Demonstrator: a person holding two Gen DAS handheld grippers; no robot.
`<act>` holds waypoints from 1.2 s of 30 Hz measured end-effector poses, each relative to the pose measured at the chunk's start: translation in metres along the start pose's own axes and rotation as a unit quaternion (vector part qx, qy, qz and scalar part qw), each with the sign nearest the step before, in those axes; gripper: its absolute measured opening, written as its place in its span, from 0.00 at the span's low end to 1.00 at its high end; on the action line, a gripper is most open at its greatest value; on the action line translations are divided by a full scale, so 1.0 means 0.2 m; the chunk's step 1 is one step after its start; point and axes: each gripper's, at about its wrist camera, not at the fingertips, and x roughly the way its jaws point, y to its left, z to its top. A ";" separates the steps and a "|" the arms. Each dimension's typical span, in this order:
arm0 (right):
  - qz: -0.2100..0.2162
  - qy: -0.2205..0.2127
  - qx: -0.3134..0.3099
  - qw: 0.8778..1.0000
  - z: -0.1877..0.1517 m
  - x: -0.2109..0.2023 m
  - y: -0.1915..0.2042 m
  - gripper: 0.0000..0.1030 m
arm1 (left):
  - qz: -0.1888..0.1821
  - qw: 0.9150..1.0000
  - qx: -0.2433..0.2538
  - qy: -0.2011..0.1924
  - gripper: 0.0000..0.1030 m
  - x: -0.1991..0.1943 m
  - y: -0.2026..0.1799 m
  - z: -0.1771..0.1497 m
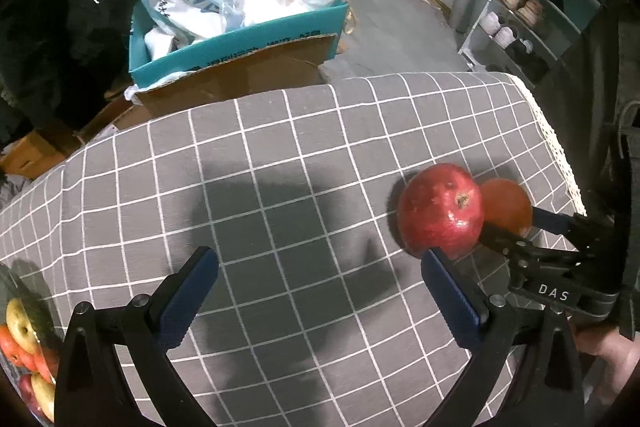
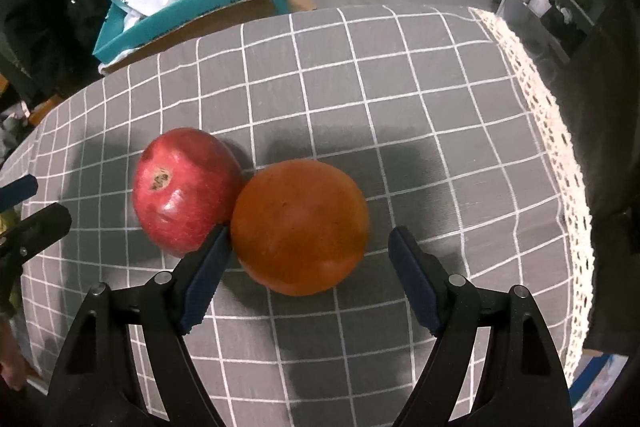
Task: Organize fruits
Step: 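Grasp the orange with the right gripper while the left gripper approaches the red apple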
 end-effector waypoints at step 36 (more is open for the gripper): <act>-0.084 -0.040 0.083 0.992 -0.05 -0.18 -0.25 0.64 | -0.057 0.997 0.029 0.042 0.95 0.26 -0.40 0.11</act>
